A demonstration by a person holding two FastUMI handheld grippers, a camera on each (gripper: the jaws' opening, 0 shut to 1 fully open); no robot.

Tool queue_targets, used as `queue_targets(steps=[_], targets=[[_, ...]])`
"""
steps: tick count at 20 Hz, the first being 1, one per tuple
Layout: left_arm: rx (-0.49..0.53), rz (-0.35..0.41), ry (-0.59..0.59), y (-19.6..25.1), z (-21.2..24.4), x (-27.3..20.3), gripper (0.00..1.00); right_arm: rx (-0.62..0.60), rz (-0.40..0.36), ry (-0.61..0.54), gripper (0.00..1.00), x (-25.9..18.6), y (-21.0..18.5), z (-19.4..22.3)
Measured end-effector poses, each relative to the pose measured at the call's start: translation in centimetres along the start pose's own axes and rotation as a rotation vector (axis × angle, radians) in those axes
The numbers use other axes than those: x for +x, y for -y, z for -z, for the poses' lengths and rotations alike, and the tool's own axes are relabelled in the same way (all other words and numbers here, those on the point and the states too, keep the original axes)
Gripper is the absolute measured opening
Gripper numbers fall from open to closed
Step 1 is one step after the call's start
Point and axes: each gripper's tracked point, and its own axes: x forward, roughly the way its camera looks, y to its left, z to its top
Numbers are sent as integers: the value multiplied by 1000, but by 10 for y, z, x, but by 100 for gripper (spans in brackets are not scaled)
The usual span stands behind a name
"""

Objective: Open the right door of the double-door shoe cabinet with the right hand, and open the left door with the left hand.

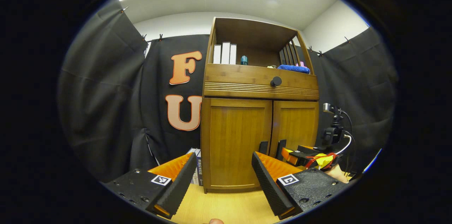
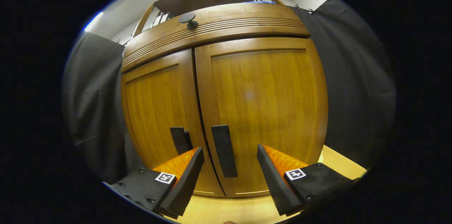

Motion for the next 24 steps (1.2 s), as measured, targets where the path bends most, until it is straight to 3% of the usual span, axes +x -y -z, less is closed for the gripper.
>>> queue_targets(steps=[1, 2, 3, 5, 6, 9, 11, 13, 15, 16, 19, 20, 21, 22, 24], targets=[[5, 1, 1, -1, 0, -1, 92, -12, 15, 4, 98, 7, 2, 1], [10, 0, 4, -4, -2, -1, 92, -23, 29, 5, 89, 14, 4, 2], [13, -2, 6, -5, -2, -1, 92, -31, 35, 2, 88, 20, 4, 6], [15, -4, 12, -8, -3, -2, 92, -41, 27, -8, 89, 30, 1, 14], [14, -4, 12, -10, -3, -1, 92, -49, 27, -14, 95, 33, 0, 17], [2, 3, 2, -11, 1, 1, 92, -69, 28, -17, 86, 42, 0, 23], [-4, 8, -6, -11, 5, 3, 92, -73, 26, -18, 69, 47, 0, 26], [-9, 5, -9, -15, 8, 3, 92, -74, 24, -20, 63, 52, -2, 28], [-12, -4, -12, -19, 10, 6, 92, -72, 19, -28, 51, 51, -4, 34], [-14, -8, -16, -21, 11, 7, 94, -79, 24, -29, 52, 53, -3, 36], [-24, -19, -27, -28, 17, 9, 92, -86, 26, -42, 46, 56, -5, 38], [-27, -23, -28, -30, 18, 9, 94, -87, 23, -44, 39, 57, -5, 41], [-28, -26, -26, -31, 18, 9, 94, -87, 27, -41, 45, 56, -5, 38], [-30, -33, -22, -34, 18, 6, 94, -87, 27, -47, 40, 57, -5, 40], [-32, -40, -9, -36, 14, 2, 94, -80, 25, -51, 39, 54, -4, 41]])
